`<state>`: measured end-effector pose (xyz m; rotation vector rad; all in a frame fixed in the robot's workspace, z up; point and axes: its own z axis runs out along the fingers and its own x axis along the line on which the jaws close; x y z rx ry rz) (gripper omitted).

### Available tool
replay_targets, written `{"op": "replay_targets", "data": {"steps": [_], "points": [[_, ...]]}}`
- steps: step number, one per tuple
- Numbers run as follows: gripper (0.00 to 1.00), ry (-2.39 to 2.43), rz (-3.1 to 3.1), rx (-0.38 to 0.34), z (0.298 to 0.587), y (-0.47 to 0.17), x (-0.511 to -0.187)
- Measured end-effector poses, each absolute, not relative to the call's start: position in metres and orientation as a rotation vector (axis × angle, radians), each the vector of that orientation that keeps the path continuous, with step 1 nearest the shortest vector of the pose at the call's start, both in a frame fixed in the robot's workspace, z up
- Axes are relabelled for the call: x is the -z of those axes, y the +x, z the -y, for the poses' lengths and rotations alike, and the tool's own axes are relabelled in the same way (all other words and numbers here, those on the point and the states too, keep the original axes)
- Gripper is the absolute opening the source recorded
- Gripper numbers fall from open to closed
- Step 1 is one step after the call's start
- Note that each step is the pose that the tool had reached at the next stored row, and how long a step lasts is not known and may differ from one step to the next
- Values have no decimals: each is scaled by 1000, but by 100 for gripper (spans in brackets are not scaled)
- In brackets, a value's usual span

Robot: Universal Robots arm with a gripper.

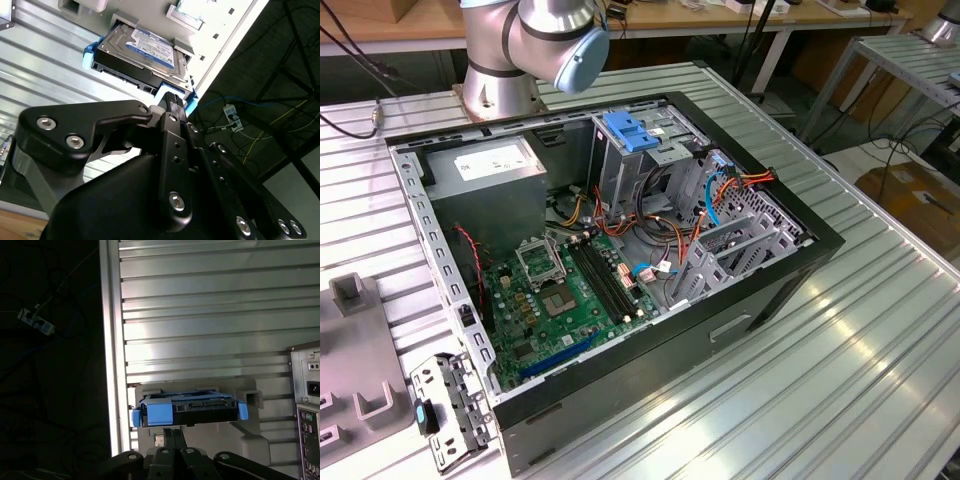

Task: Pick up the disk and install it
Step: 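Pick up the disk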

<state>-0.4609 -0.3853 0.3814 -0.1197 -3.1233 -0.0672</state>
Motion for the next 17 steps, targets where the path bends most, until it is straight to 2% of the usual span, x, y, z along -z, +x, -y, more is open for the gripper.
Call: {"op": "replay_targets", "data": {"steps": [17], "points": [[11,283,3107,63,385,-462,-381]]}}
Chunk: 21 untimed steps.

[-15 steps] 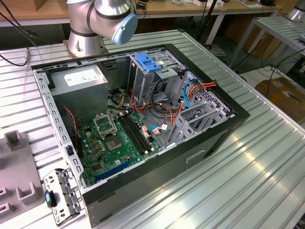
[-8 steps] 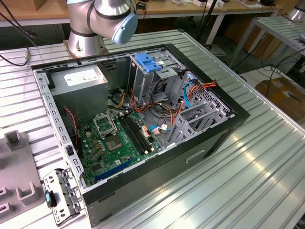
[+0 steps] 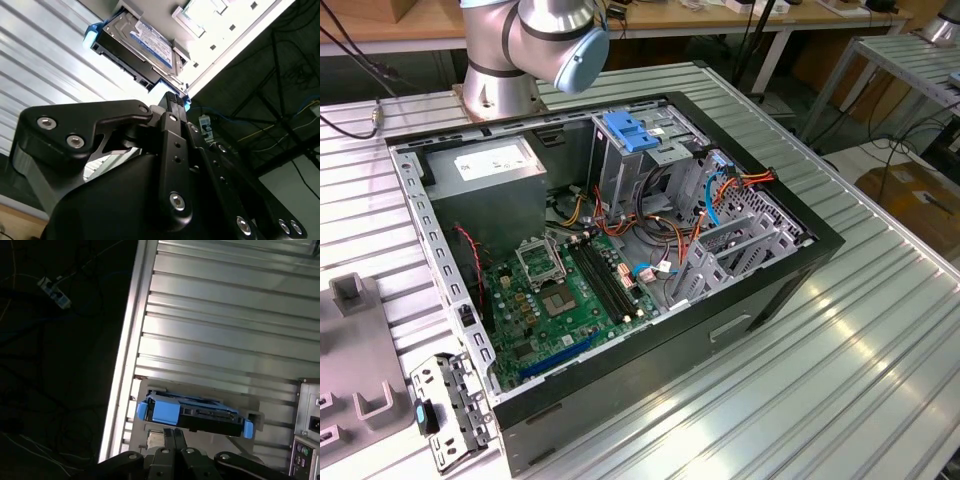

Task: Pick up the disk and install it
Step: 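Pick up the disk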

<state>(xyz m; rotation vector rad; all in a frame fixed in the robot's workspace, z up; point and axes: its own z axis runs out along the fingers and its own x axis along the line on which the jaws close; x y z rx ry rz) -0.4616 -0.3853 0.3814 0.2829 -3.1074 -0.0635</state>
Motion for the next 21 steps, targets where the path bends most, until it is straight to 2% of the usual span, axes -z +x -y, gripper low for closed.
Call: {"op": "replay_targets", "data": {"steps": [21], "points": [[11,725,3029,58,385,-462,-381]]}}
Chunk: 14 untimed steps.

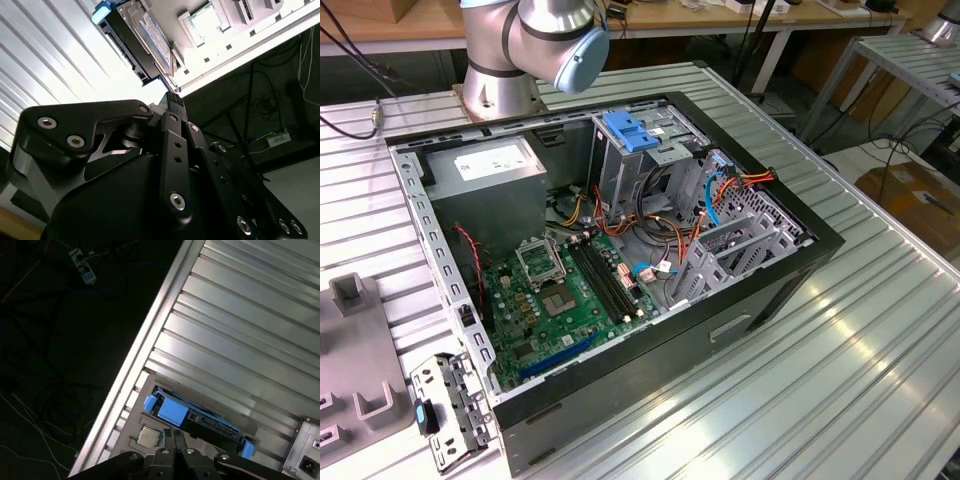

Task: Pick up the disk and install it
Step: 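Pick up the disk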

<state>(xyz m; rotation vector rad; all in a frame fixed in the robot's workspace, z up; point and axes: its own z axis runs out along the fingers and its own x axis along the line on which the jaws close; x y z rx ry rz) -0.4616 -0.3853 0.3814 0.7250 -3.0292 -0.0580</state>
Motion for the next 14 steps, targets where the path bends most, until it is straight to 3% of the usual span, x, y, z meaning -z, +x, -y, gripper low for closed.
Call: {"op": "replay_targets", "data": {"steps": [14], "points": [[11,1090,2913,53,385,-462,-381]]}}
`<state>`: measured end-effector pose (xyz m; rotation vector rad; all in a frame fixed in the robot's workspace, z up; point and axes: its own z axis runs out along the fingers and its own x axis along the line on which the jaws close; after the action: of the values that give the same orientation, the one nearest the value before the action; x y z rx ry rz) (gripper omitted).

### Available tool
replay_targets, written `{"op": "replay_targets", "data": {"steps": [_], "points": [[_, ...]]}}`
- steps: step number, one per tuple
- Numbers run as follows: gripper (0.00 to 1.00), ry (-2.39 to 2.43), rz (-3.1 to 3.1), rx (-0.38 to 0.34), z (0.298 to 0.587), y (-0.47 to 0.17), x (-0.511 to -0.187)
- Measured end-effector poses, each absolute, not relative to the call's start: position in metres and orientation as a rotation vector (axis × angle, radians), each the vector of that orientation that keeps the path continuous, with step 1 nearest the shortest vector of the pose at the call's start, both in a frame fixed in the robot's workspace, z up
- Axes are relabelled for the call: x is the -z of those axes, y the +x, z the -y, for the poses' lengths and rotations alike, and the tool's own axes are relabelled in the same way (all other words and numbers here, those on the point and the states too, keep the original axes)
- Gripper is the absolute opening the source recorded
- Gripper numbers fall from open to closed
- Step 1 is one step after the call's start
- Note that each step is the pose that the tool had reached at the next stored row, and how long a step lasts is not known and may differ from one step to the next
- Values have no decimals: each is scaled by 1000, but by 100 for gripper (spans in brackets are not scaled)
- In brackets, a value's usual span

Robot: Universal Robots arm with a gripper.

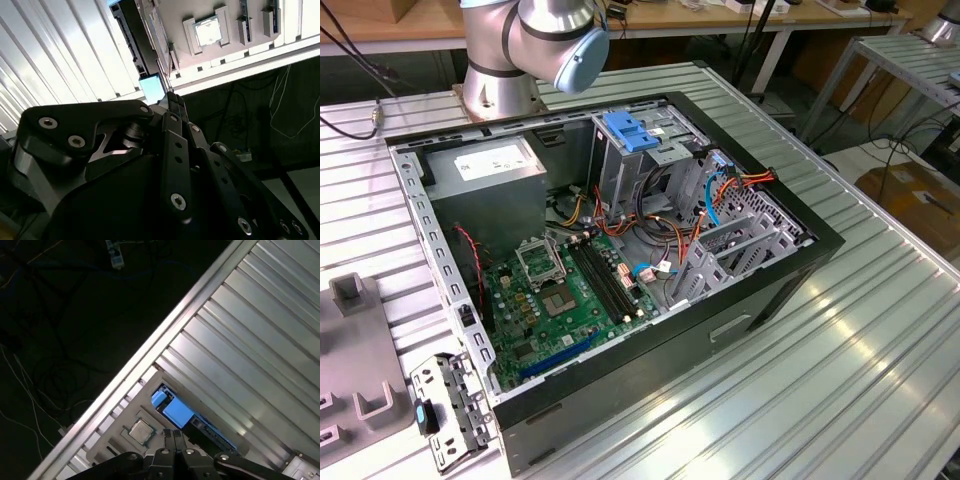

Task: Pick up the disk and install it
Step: 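Pick up the disk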

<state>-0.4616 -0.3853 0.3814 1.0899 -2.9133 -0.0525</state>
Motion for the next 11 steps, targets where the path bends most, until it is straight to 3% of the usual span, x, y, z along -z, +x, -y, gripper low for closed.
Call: {"op": "replay_targets", "data": {"steps": [11], "points": [[11,1318,2815,48,385,-462,-381]]}}
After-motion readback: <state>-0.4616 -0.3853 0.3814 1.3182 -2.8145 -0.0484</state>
